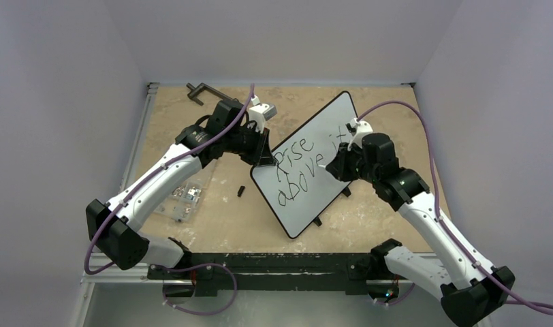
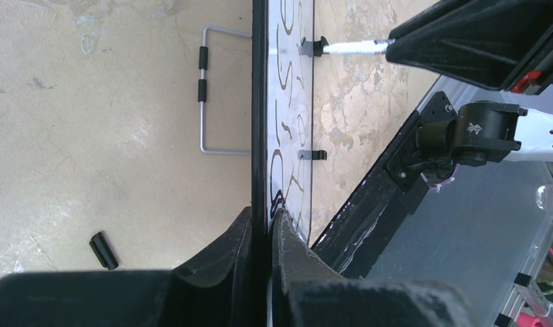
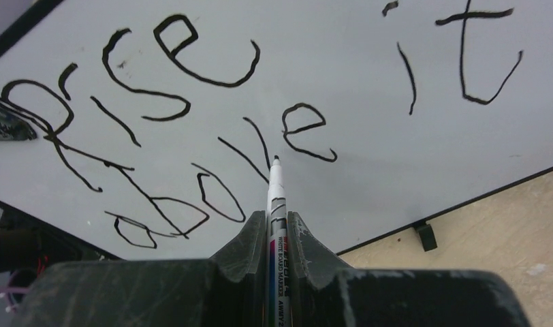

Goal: Write a sentence on the whiteboard

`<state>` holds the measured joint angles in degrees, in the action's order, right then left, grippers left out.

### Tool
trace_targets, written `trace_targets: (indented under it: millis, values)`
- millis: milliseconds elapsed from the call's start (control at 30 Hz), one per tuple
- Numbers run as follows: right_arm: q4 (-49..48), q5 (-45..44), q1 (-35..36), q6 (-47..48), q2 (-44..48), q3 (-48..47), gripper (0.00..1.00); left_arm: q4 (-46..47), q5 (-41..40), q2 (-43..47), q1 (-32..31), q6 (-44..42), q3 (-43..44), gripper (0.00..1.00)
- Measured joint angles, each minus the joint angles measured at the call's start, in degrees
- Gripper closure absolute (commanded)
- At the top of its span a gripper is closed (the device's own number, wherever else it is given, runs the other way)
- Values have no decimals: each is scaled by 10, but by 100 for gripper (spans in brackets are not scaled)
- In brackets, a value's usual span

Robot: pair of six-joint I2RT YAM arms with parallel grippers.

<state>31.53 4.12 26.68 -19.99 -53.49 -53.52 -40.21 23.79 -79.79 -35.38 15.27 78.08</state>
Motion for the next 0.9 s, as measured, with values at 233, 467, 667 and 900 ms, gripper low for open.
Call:
trace_targets:
  millis: [233,467,667,900]
  values:
    - [10,46,8,-5,6,30,100,-1,-2,0,0,0,0,100]
    - [12,49,37,-21,2,47,100,-2,-7,0,0,0,0,100]
    - [38,15,97,-44,-5,49,100,-4,-11,-3,1,2,0,100]
    - [74,-19,148,-74,-10,52,100,-4,-10,-10,6,2,3,100]
